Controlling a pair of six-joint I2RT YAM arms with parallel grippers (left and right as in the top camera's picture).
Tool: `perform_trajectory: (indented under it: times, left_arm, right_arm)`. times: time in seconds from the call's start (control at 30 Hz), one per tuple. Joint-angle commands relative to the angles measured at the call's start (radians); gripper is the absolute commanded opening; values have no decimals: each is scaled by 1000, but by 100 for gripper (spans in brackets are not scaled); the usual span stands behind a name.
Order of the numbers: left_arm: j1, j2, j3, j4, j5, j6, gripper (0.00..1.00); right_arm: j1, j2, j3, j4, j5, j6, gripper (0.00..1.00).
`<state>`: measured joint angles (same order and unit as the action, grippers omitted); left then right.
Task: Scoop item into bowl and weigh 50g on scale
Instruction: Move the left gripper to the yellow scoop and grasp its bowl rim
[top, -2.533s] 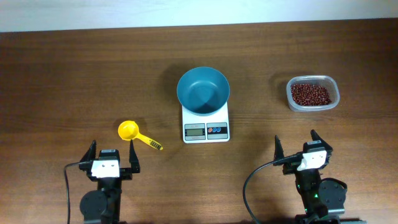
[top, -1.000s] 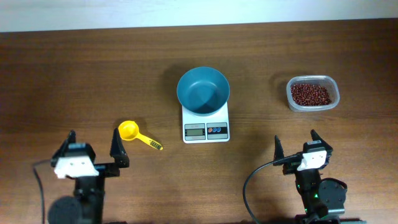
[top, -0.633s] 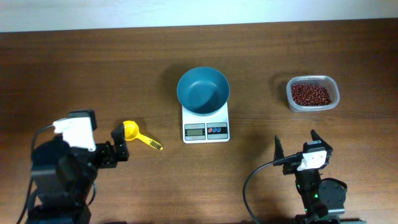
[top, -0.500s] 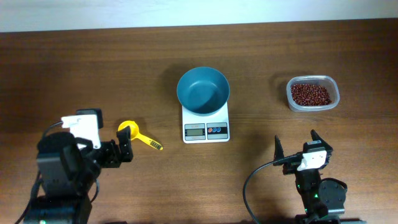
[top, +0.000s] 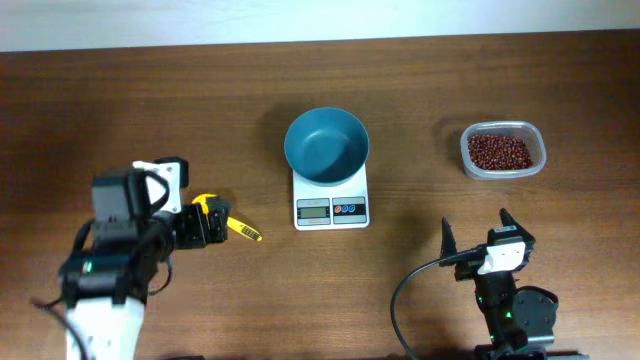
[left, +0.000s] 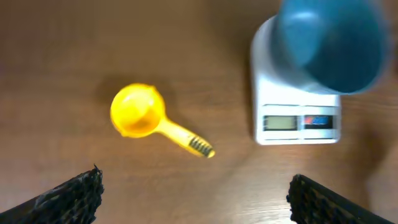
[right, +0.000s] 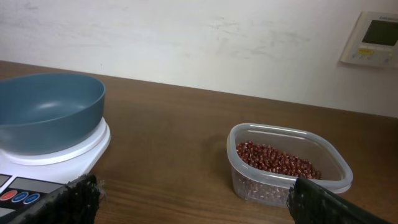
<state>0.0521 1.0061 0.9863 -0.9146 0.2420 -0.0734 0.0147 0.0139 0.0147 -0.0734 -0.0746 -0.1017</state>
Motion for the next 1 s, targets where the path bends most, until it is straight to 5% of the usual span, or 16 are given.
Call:
perform_trajectory:
  times: [0.0,0.33,0.47,0.67,0.83,0.97]
  left_arm:
    - [3,150,13,-10,-127,-129,99]
    - [3,464,13,94,-273,-339,100]
    - [3,566,13,152,-273,-342,84]
    - [3,659,13,187,-299,-354,84]
    - [3,702,13,242,-299,-394,66]
    - [3,703,13,272,-299,-394,63]
  right_arm:
    - [6,-8,-9,0,8,4,99]
    - [6,-8,-9,0,8,4,99]
    - [6,-8,-9,0,8,4,99]
    - [6,-8,-9,0,8,4,99]
    - [6,-8,-9,0,8,4,99]
    - [6,-8,-9,0,8,4,99]
